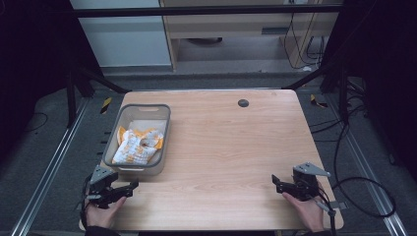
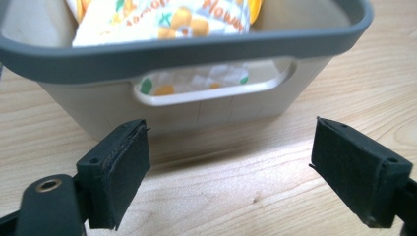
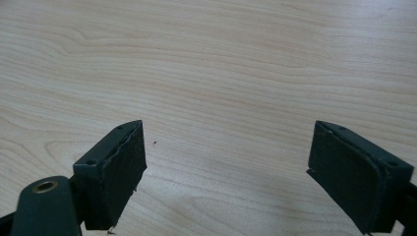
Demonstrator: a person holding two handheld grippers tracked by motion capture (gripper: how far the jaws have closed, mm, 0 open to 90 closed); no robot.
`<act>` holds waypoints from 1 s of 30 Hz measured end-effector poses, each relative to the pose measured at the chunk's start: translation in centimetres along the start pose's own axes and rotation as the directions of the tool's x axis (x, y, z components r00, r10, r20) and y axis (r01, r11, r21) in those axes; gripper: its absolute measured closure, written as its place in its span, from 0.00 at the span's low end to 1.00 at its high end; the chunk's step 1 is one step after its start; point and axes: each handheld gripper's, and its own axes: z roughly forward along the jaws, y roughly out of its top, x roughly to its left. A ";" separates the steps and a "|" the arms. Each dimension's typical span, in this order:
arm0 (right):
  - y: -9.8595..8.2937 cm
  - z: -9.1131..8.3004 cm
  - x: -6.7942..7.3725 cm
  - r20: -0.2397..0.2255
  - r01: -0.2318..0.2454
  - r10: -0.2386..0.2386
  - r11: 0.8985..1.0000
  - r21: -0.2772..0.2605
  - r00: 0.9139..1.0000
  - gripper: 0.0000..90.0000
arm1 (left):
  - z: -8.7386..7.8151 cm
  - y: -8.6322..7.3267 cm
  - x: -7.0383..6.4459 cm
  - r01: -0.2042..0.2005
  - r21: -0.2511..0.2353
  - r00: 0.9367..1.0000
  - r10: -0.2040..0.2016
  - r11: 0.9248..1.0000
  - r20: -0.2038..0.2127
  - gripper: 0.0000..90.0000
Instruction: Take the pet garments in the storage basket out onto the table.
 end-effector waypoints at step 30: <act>-0.1 -0.2 0.3 -0.016 0.020 -0.020 1.000 -0.006 1.000 0.16 | -3.0 2.2 -0.6 -0.020 -0.125 1.000 0.020 0.992 0.000 0.18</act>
